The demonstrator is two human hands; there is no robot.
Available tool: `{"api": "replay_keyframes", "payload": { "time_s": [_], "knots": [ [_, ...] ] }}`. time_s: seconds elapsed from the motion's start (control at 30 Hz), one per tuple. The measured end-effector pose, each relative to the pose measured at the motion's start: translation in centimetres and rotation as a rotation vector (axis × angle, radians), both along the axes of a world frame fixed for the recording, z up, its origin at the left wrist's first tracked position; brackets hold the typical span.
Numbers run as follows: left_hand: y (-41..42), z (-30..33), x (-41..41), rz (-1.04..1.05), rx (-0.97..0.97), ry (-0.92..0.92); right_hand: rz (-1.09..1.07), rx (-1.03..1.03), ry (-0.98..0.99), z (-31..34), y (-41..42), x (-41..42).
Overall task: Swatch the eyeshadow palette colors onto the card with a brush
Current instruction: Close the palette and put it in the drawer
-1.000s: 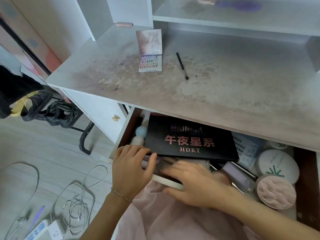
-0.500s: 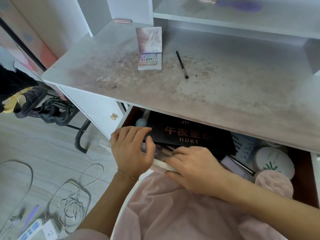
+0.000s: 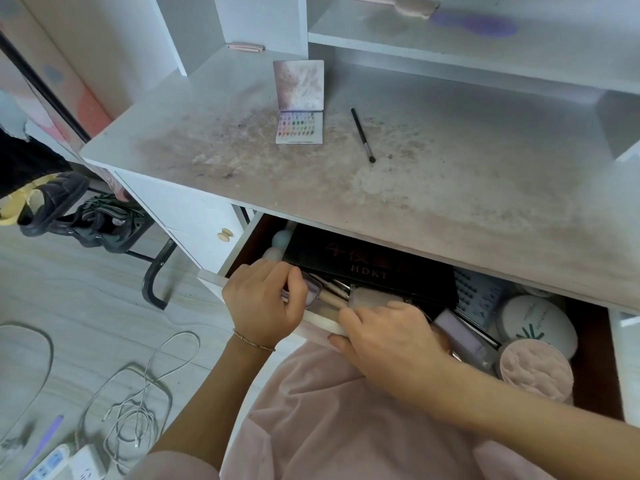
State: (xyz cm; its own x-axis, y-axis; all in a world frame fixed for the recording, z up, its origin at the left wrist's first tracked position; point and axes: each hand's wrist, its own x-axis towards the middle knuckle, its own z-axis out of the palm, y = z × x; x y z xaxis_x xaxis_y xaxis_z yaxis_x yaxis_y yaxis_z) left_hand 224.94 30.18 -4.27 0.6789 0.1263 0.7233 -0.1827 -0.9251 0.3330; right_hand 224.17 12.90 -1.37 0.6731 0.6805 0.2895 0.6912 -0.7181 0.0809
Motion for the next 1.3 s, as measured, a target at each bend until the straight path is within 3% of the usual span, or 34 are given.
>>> {"api": "replay_keyframes", "payload": {
  "time_s": [0.27, 0.43, 0.83, 1.17, 1.3],
  "knots": [
    [-0.6, -0.2, -0.6, 0.051, -0.052, -0.043, -0.246, 0.275, 0.016, -0.9, -2.3, -3.3],
    [-1.4, -0.7, -0.8, 0.111, -0.074, -0.026, -0.133, 0.359, -0.16, -2.1, -3.1, -2.9],
    [-3.4, -1.0, 1.6, 0.204, -0.013, -0.099, -0.004, 0.38, -0.244, -2.1, -5.6, 0.7],
    [-3.8, 0.4, 8.6, 0.177, 0.025, 0.001, -0.01, 0.356, -0.388, -1.4, -5.8, 7.2],
    [-3.5, -0.2, 7.7, 0.102, -0.004, -0.028, 0.124, 0.423, -0.357, -2.0, -5.8, 5.9]
  ]
}}
